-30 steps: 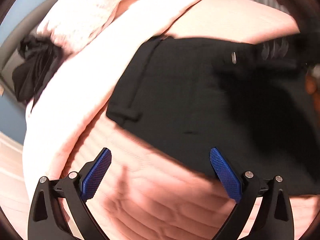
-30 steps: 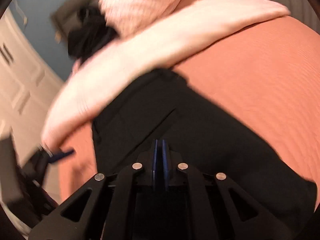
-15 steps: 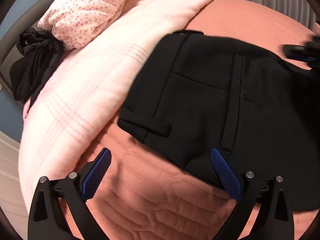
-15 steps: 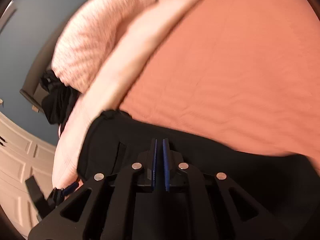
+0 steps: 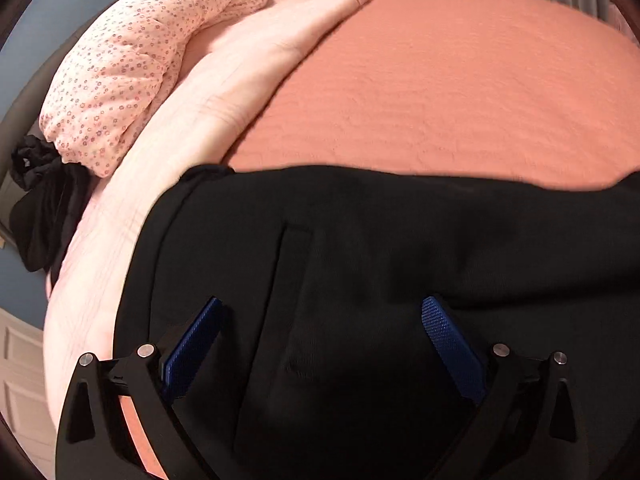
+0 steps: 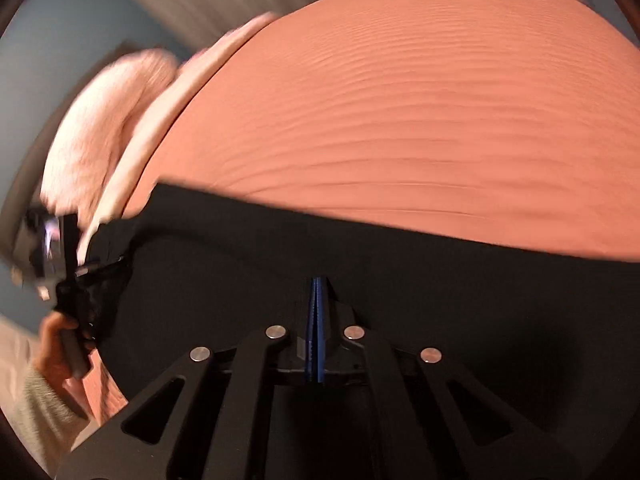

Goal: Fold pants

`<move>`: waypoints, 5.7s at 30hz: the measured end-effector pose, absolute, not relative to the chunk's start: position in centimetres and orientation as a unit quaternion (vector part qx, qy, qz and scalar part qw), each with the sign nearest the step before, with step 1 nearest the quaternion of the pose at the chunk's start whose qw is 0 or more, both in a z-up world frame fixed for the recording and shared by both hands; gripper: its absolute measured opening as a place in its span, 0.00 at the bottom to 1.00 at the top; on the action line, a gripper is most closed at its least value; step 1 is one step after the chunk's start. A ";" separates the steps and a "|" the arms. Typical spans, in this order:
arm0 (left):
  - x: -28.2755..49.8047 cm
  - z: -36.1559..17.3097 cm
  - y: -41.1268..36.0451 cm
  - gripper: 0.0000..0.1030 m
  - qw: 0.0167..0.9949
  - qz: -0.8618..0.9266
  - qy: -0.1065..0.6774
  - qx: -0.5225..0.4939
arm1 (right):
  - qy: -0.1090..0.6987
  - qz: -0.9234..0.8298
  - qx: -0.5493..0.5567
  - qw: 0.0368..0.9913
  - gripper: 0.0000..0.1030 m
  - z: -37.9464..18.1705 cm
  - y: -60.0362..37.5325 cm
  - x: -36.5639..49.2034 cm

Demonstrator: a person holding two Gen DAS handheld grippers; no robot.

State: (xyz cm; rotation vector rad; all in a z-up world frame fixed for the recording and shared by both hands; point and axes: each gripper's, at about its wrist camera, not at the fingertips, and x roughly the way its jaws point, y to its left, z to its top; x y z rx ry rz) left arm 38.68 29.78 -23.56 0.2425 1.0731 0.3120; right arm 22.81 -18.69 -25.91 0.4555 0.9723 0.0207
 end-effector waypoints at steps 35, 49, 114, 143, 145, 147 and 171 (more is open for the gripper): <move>10.0 -15.3 1.6 0.95 0.864 -0.044 0.475 0.163 | 0.297 -0.144 0.459 0.825 0.46 -27.1 -45.3 -5.1; 8.5 -14.7 9.4 0.95 0.864 0.006 0.486 0.133 | 0.298 -0.072 0.339 0.890 0.16 -16.7 -35.5 3.7; 18.7 -20.4 -5.0 0.16 0.848 -0.189 0.484 0.104 | 0.412 -0.063 0.219 0.882 0.75 -17.0 -18.3 -0.1; 6.1 -13.9 3.0 0.77 0.895 -0.146 0.397 0.144 | 0.459 0.066 0.245 0.851 0.43 -21.2 -18.8 11.9; 7.8 -14.4 5.2 0.77 0.891 -0.117 0.423 0.120 | 0.482 0.054 0.218 0.847 0.39 -22.2 -17.9 13.4; 8.3 -14.8 7.1 0.77 0.885 -0.091 0.444 0.108 | 0.487 0.051 0.221 0.843 0.25 -21.9 -17.8 13.0; 19.3 -20.6 11.7 0.84 0.870 -0.051 0.483 0.077 | 0.523 0.088 0.102 0.842 0.23 -21.9 -12.1 21.3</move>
